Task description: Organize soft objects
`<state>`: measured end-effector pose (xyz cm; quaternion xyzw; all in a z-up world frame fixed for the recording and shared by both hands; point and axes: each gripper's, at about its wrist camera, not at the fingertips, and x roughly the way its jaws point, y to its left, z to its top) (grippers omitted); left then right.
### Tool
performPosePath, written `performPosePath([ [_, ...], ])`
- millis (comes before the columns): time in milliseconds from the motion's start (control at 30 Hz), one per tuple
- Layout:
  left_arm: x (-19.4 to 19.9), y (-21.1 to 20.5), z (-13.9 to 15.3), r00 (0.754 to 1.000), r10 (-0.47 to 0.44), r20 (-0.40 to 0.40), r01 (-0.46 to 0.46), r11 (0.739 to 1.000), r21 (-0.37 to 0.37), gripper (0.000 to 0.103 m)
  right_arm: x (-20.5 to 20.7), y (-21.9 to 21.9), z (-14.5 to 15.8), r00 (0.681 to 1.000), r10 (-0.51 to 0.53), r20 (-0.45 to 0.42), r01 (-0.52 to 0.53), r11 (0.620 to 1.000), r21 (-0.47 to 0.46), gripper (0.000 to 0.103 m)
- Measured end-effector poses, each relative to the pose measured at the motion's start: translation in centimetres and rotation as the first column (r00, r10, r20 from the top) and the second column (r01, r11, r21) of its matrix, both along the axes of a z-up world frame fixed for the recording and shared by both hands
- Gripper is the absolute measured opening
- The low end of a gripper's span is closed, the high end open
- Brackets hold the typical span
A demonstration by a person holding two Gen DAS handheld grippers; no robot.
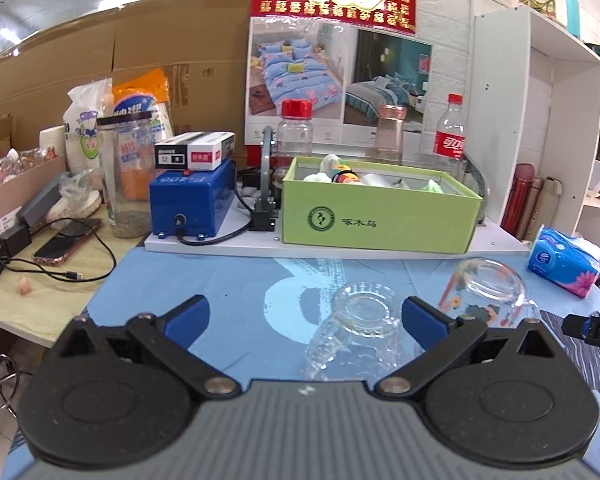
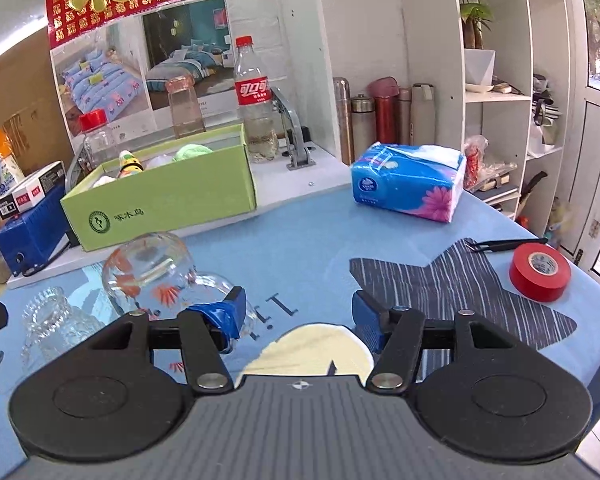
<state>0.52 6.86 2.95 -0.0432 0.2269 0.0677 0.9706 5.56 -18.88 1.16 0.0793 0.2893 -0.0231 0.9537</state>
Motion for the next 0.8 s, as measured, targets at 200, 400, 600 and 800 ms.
performPosePath([
  [200,-0.1,-0.9,-0.3,1.0,-0.019,-0.019,0.019,1.0,0.017,0.101,-0.6,0.0,0.0,1.0,-0.006,0.003,0.006,0.999,-0.042,0.045],
  [400,-0.3,-0.8,-0.3,0.999,-0.004,-0.042,0.004,1.0,0.012,0.101,-1.5,0.3,0.4,0.999,0.042,0.029,-0.041,0.998,-0.036,0.045],
  [600,-0.4,-0.9,-0.4,0.997,-0.021,-0.078,0.021,1.0,-0.009,0.101,-3.1,1.2,1.0,0.993,0.09,0.08,-0.086,0.995,-0.053,0.045],
  [800,-1.3,-3.2,-1.1,0.987,-0.127,-0.096,0.128,0.992,-0.003,0.102,-4.0,0.9,-0.4,0.986,0.163,0.029,-0.164,0.986,0.038,0.045],
])
